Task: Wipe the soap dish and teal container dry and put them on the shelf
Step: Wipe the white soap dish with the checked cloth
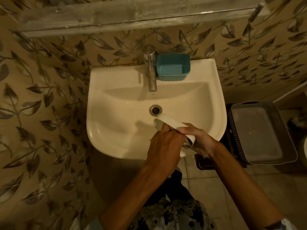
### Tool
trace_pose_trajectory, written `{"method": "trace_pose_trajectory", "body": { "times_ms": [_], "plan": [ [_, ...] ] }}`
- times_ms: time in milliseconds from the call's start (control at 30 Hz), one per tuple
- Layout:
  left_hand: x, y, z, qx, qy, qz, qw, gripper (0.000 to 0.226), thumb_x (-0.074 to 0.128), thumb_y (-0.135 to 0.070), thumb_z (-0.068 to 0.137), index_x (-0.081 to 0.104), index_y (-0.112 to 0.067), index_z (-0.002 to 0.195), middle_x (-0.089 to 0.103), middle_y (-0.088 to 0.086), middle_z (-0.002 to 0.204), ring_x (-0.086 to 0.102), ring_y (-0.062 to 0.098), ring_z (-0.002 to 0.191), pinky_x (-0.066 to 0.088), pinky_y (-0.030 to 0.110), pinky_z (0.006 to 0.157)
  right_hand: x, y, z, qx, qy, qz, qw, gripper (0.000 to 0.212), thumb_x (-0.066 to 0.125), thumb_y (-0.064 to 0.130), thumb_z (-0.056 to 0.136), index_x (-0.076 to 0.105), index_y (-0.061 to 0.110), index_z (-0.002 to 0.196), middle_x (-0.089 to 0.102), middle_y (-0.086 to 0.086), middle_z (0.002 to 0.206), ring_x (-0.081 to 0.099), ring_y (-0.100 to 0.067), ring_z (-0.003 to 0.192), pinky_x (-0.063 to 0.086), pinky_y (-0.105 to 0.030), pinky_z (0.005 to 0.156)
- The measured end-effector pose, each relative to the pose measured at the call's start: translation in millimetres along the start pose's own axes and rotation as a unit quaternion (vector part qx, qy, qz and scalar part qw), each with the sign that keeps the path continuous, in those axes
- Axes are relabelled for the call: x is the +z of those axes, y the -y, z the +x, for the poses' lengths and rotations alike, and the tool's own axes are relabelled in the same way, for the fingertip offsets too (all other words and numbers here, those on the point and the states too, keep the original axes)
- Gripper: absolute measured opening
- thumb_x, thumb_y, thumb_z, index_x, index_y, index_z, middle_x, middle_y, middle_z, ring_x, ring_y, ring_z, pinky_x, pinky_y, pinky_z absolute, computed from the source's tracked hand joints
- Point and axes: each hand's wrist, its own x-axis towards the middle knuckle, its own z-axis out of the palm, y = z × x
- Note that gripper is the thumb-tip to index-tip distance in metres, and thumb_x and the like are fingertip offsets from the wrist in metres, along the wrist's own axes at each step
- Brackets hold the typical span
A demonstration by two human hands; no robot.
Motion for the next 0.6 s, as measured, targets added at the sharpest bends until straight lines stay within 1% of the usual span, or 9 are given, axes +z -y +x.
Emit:
{"method": "trace_pose_trajectory", "body": {
  "times_ms": [33, 100, 133, 200, 267, 333, 433, 533, 600],
  "plan": [
    [4, -2, 4, -0.081, -0.054, -0.044, 0.994, 0.038, 0.048, -0.032, 0.093, 0.045, -0.040, 0.130, 0.052, -0.024, 0.129, 0.046, -0.007, 0.118, 0.030, 0.003, 0.092, 1, 4, 0, -0.001, -0.008, -0.035, 0.999, 0.031, 0.065, 0.031, 0.074, 0.068, 0.012, 0.098, 0.071, -0.002, 0.084, 0.066, -0.014, 0.077, 0.052, -0.023, 0.067],
    [9, -13, 17, -0.090, -0.207, -0.044, 0.973, 0.061, 0.071, -0.020, 0.081, 0.046, -0.022, 0.136, 0.049, 0.000, 0.134, 0.049, 0.019, 0.121, 0.037, 0.020, 0.098, 1, 11, 2, 0.004, -0.030, -0.030, 0.999, 0.026, 0.055, 0.023, 0.075, 0.067, 0.008, 0.092, 0.069, -0.004, 0.078, 0.064, -0.015, 0.072, 0.051, -0.025, 0.066],
    [-3, -15, 18, -0.072, -0.160, -0.029, 0.984, 0.059, 0.074, -0.013, 0.077, 0.052, -0.020, 0.131, 0.052, 0.006, 0.127, 0.053, 0.026, 0.112, 0.045, 0.030, 0.092, 3, 11, 4, -0.011, -0.050, -0.010, 0.999, 0.023, 0.055, 0.021, 0.072, 0.068, 0.008, 0.085, 0.068, -0.006, 0.073, 0.063, -0.017, 0.068, 0.049, -0.027, 0.064],
    [-16, -4, 3, -0.022, -0.196, -0.005, 0.980, 0.045, 0.071, -0.004, 0.075, 0.064, -0.021, 0.116, 0.061, 0.007, 0.110, 0.055, 0.027, 0.099, 0.050, 0.036, 0.076, 4, 11, 9, -0.045, -0.101, 0.054, 0.992, 0.017, 0.057, 0.021, 0.067, 0.068, 0.008, 0.071, 0.064, -0.006, 0.063, 0.061, -0.017, 0.057, 0.048, -0.025, 0.054],
    [-15, -7, 6, 0.010, -0.246, -0.003, 0.969, 0.042, 0.065, 0.000, 0.077, 0.064, -0.021, 0.113, 0.064, 0.003, 0.108, 0.051, 0.024, 0.105, 0.051, 0.036, 0.076, 8, 9, 14, -0.078, -0.137, 0.098, 0.983, 0.020, 0.056, 0.025, 0.067, 0.066, 0.009, 0.069, 0.062, -0.006, 0.060, 0.060, -0.017, 0.054, 0.047, -0.021, 0.049],
    [-10, -13, 8, 0.023, -0.241, -0.035, 0.970, 0.041, 0.060, -0.001, 0.080, 0.060, -0.022, 0.115, 0.063, -0.002, 0.112, 0.046, 0.020, 0.106, 0.049, 0.032, 0.076, 13, 8, 20, -0.123, -0.159, 0.103, 0.974, 0.027, 0.056, 0.034, 0.076, 0.073, 0.012, 0.076, 0.068, -0.006, 0.070, 0.065, -0.018, 0.063, 0.053, -0.024, 0.055],
    [-12, -13, 6, 0.003, -0.225, -0.162, 0.961, 0.034, 0.054, -0.009, 0.089, 0.056, -0.025, 0.120, 0.062, -0.003, 0.116, 0.046, 0.015, 0.106, 0.044, 0.024, 0.080, 17, 4, 27, -0.166, -0.166, 0.103, 0.967, 0.036, 0.052, 0.048, 0.087, 0.077, 0.022, 0.096, 0.074, -0.007, 0.092, 0.069, -0.021, 0.084, 0.057, -0.035, 0.079],
    [-24, -23, 5, -0.040, -0.169, -0.325, 0.929, 0.025, 0.048, -0.020, 0.095, 0.059, -0.025, 0.117, 0.065, -0.002, 0.114, 0.057, 0.014, 0.107, 0.048, 0.028, 0.090, 16, -2, 29, -0.199, -0.172, 0.107, 0.959, 0.039, 0.049, 0.047, 0.090, 0.074, 0.020, 0.102, 0.072, -0.009, 0.093, 0.067, -0.024, 0.086, 0.055, -0.039, 0.082],
    [-34, -22, 7, -0.063, -0.122, -0.447, 0.884, 0.021, 0.046, -0.020, 0.096, 0.064, -0.026, 0.104, 0.069, 0.000, 0.105, 0.063, 0.016, 0.099, 0.051, 0.031, 0.088, 17, -3, 28, -0.225, -0.172, 0.111, 0.953, 0.043, 0.052, 0.043, 0.089, 0.065, 0.012, 0.115, 0.068, -0.014, 0.100, 0.066, -0.025, 0.091, 0.052, -0.041, 0.087]
  ]
}}
